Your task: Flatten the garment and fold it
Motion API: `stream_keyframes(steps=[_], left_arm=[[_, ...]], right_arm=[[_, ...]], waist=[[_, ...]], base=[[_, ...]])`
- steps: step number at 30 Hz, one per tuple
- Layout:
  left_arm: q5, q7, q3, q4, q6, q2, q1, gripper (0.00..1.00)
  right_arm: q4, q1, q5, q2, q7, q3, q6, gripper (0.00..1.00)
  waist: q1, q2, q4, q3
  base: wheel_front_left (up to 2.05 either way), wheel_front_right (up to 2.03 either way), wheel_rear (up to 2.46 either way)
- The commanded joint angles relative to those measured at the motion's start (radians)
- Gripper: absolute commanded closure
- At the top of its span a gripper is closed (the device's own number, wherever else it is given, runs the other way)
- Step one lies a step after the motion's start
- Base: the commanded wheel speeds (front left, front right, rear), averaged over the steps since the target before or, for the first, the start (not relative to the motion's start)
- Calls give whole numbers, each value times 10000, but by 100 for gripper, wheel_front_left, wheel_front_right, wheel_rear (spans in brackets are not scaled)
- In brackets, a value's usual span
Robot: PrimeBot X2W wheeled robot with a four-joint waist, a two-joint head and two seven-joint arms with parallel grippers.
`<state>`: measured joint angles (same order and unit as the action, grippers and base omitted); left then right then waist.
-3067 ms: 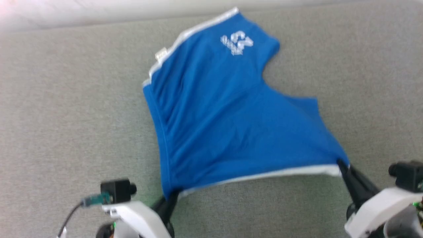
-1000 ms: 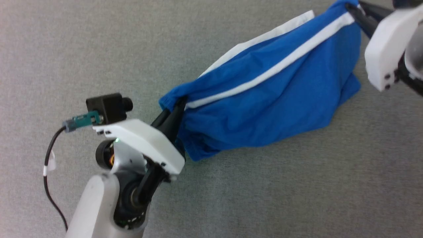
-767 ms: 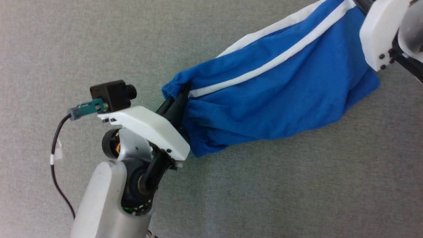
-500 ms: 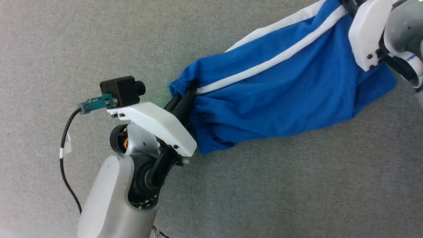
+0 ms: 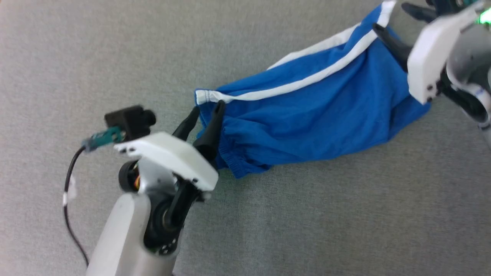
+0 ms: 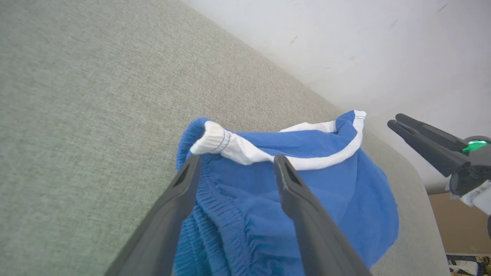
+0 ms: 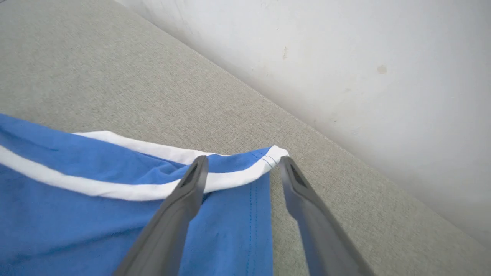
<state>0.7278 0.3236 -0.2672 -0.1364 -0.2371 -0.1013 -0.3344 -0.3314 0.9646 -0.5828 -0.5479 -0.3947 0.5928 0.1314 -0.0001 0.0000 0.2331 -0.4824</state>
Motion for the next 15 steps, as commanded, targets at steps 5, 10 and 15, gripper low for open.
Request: stream_keyframes(steps=[5,10,15], left_arm=[[-430,-929,201,-621,149,-273,947,0],[-770,-2319,230,-1005,427,-252,1978,0],[-1245,-4052,186,-682,774,-141,2886,0]], right_arm=[[1124,-1598,319,-111,1258,-1258,-7,0],[2557,-4031,1919,901,3112,-3813,-7,0],[4086,-6955,3549,2671,4103,-5562,-7,0]], waist=[[1,0,-451,1214],[1,0,-653,1610],[1,0,-783,1891]], base=[[0,0,0],[0,0,0],[0,0,0]])
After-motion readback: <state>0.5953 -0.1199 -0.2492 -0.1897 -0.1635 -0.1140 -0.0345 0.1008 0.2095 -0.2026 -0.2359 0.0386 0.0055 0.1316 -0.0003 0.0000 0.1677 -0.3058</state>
